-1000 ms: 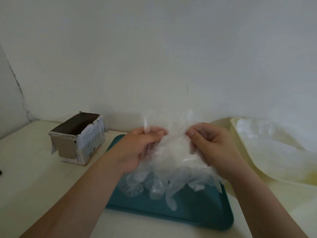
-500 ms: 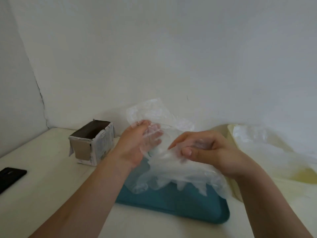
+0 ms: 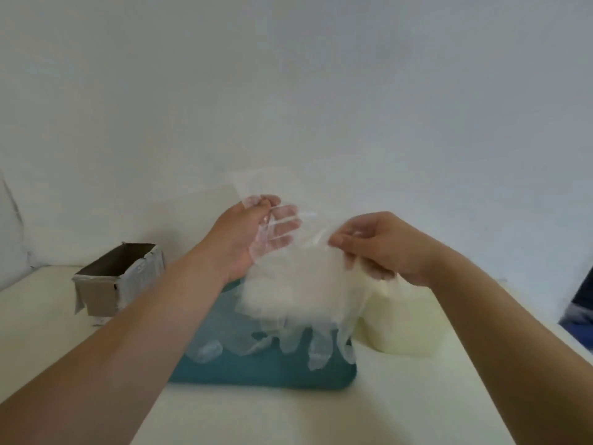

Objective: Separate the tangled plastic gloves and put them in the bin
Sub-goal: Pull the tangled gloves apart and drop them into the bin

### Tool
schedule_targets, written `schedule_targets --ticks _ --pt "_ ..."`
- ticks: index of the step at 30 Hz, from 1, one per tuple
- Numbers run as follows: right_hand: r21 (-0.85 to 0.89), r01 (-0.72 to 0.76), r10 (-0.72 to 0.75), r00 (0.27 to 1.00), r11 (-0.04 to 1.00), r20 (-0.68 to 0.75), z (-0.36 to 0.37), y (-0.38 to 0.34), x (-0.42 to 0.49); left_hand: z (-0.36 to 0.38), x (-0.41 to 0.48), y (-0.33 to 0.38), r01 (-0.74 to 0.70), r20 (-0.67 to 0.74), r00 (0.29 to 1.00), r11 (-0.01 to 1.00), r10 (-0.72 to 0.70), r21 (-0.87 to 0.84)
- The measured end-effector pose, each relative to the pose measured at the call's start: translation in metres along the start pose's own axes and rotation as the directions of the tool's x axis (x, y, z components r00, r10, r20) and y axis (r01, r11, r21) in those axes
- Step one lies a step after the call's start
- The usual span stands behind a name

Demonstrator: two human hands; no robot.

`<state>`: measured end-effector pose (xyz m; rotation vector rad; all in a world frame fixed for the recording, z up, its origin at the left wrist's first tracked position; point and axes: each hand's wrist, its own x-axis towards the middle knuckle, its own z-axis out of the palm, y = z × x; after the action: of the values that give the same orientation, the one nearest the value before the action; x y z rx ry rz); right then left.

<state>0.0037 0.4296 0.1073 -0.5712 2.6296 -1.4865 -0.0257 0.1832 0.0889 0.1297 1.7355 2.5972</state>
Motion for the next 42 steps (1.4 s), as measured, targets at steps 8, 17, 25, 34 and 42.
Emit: schedule_targets --ticks 8,17,25,34,42 --pt "-0.32 -0.191 0.09 0.949 0.928 -0.304 -0.09 0.045 0.02 0.04 0.012 0.014 -0.046 0.149 0.988 0.996 0.034 0.076" --pt "-0.401 -0.273 0.162 0.944 0.874 -0.289 -0.096 0.113 0.068 0.082 0.018 0.029 0.055 0.45 0.89 0.997 -0.07 0.047" --pt "-0.369 -0.231 0.017 0.865 0.9 -0.501 -0.127 0.12 0.057 0.149 0.09 -0.063 0.202 0.225 0.924 0.893 -0.31 0.402" --pt "-0.406 -0.229 0.164 0.968 0.885 -0.188 -0.077 0.058 0.001 0.172 0.102 -0.096 0.155 0.058 0.969 0.774 -0.24 0.614" --pt "-0.741 -0.293 0.51 0.857 0.604 0.077 -0.037 0.077 0.028 0.115 0.083 -0.078 0.061 -0.105 0.994 0.915 -0.021 0.399"
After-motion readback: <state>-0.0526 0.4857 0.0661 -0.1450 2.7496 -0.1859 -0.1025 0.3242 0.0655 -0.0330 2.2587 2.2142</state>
